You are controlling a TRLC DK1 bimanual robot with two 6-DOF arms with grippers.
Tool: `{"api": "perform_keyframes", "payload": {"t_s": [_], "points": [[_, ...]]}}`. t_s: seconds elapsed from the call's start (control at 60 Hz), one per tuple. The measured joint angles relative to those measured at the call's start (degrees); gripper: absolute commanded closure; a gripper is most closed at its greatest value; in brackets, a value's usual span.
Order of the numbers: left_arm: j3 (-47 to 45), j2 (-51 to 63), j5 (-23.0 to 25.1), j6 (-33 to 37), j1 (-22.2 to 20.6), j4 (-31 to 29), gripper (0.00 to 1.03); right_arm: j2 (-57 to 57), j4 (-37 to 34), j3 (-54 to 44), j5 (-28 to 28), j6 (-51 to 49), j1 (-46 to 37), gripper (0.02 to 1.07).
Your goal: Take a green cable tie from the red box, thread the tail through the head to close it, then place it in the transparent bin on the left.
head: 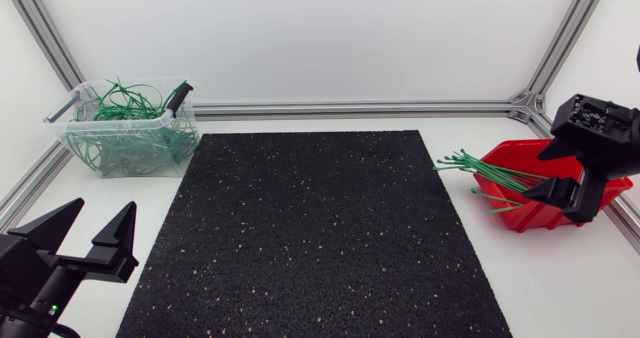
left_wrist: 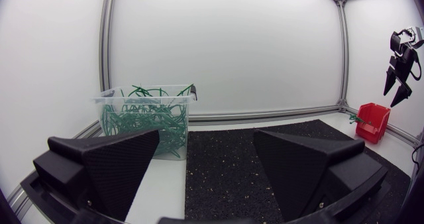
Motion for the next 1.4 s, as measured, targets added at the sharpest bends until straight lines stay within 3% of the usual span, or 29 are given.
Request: {"api": "perform_keyframes", "payload": {"t_s": [0.217, 0.367, 0.467, 0.617, 0.717, 0.767, 1.25, 1.333, 1.4], "points": [[0.00, 0.02, 0.00, 0.00, 0.00, 0.00, 0.04, 3.02, -0.17, -3.93, 0.63, -9.18, -0.28, 0.16], [0.00, 0.02, 0.00, 0.00, 0.00, 0.00, 0.04, 4.63, 4.42, -7.37, 1.20, -14.71, -0.44, 0.17], [0.00, 0.02, 0.00, 0.00, 0.00, 0.00, 0.04, 6.05, 7.10, -8.63, 1.42, -16.92, -0.70, 0.28], [0.00, 0.02, 0.00, 0.00, 0.00, 0.00, 0.04, 7.87, 11.15, -9.97, 1.95, -19.06, -0.68, 0.33], [0.00, 0.02, 0.00, 0.00, 0.00, 0.00, 0.04, 8.70, 12.81, -10.99, 2.58, -20.46, -0.68, 0.58], [0.00, 0.02, 0.00, 0.00, 0.00, 0.00, 0.04, 8.83, 13.16, -11.69, 2.58, -21.33, -0.61, 0.64], [0.00, 0.02, 0.00, 0.00, 0.00, 0.00, 0.04, 10.29, 22.08, -16.22, 4.61, -22.49, 1.97, 0.66], [0.00, 0.02, 0.00, 0.00, 0.00, 0.00, 0.04, 10.29, 22.21, -16.22, 4.81, -22.51, 1.97, 0.82], [0.00, 0.02, 0.00, 0.00, 0.00, 0.00, 0.04, 10.29, 22.43, -16.22, 5.03, -22.88, 2.01, 0.83]]}}
